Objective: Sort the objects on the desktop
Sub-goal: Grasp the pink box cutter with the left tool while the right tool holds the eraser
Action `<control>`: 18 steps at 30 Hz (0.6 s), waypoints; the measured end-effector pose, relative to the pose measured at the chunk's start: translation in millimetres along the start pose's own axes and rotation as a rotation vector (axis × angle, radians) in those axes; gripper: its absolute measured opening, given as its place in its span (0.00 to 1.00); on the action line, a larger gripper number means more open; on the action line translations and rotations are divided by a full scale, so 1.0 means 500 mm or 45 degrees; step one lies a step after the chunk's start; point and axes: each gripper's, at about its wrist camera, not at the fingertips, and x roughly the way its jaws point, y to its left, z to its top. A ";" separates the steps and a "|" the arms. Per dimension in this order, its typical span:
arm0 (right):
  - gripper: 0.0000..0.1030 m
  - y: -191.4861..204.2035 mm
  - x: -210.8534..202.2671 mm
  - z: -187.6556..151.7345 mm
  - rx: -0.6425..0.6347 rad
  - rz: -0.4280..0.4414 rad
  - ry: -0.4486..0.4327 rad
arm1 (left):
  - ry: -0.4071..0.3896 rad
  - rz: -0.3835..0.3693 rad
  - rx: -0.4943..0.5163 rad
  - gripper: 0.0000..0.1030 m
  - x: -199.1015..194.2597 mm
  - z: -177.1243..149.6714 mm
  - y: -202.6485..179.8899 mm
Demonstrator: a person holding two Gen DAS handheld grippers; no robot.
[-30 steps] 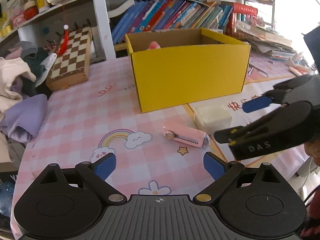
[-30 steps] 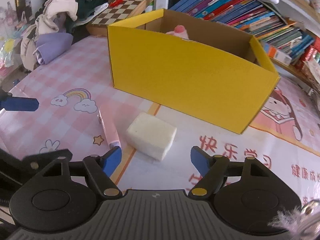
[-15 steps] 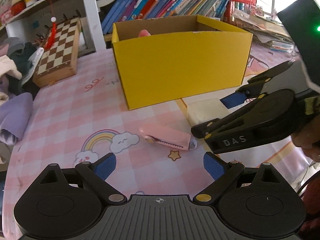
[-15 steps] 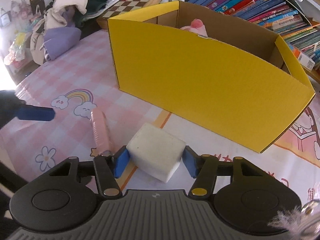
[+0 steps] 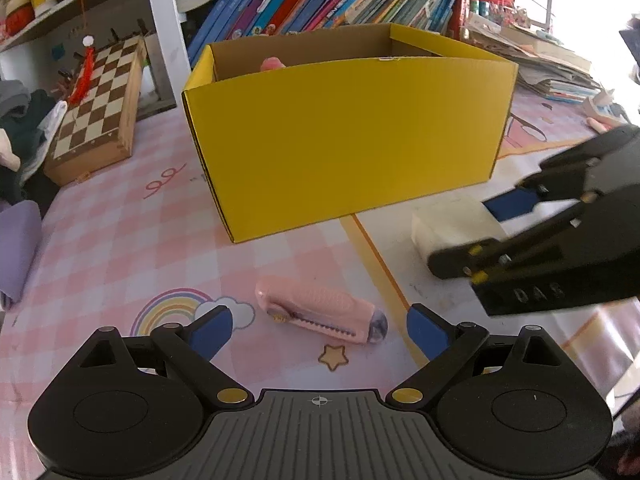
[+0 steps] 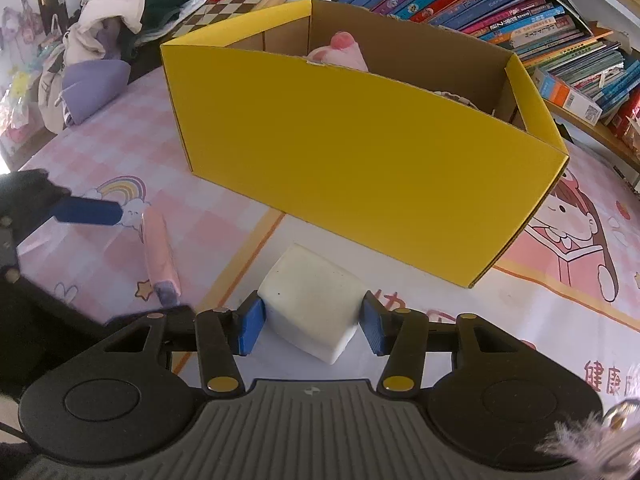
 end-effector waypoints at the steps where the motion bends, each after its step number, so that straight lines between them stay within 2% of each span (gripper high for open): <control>1: 0.47 -0.001 -0.001 -0.001 -0.001 -0.002 0.000 | -0.001 -0.002 -0.003 0.92 0.004 0.002 0.001; 3: 0.47 -0.004 -0.002 -0.003 0.002 -0.007 0.001 | 0.002 -0.007 0.003 0.89 0.011 0.003 0.001; 16: 0.47 -0.003 -0.011 -0.015 0.010 -0.025 0.009 | -0.042 -0.134 0.067 0.89 0.032 -0.003 0.036; 18: 0.47 -0.002 -0.012 -0.016 0.013 -0.029 0.010 | -0.056 -0.154 0.072 0.85 0.032 -0.006 0.039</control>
